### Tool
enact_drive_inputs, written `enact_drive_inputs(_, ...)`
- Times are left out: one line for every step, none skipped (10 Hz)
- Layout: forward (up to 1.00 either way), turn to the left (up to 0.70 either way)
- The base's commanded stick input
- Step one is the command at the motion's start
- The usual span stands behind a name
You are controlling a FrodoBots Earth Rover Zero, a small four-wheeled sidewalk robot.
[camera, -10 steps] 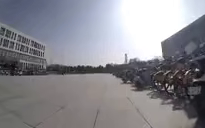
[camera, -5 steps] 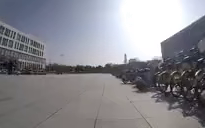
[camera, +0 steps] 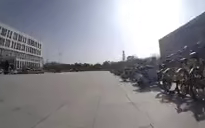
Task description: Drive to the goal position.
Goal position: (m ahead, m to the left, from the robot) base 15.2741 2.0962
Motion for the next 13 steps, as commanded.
enact_drive_inputs(0.5, 0.0)
enact_drive_inputs(0.5, 0.0)
enact_drive_inputs(0.5, 0.0)
enact_drive_inputs(0.5, 0.0)
enact_drive_inputs(0.5, 0.0)
enact_drive_inputs(0.5, 0.0)
enact_drive_inputs(0.5, 0.0)
enact_drive_inputs(0.5, 0.0)
enact_drive_inputs(0.5, 0.0)
enact_drive_inputs(0.5, 0.0)
enact_drive_inputs(0.5, 0.0)
enact_drive_inputs(0.5, 0.0)
enact_drive_inputs(0.5, 0.0)
